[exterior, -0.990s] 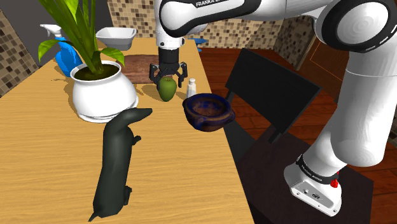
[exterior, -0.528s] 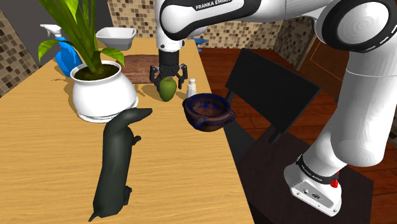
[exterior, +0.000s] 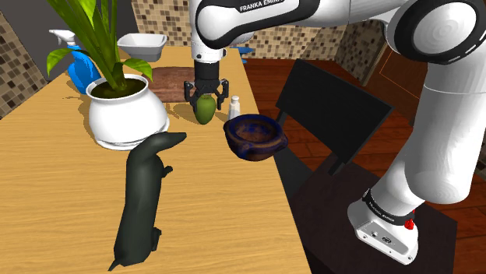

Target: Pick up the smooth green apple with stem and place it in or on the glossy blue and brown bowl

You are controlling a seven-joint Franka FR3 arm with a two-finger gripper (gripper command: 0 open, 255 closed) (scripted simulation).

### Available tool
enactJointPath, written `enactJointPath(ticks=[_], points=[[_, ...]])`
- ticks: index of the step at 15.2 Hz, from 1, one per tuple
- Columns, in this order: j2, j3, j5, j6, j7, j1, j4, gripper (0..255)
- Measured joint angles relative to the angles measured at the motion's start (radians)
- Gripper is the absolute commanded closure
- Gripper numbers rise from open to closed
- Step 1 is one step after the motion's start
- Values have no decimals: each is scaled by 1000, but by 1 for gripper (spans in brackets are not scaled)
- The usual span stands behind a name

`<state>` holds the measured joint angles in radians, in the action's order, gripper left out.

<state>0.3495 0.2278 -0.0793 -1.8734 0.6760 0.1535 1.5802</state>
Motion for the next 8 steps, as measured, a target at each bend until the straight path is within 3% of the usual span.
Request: enactJointPath(ticks=[8], points=[[-7,0,-1,49,3,-1,-41,255]])
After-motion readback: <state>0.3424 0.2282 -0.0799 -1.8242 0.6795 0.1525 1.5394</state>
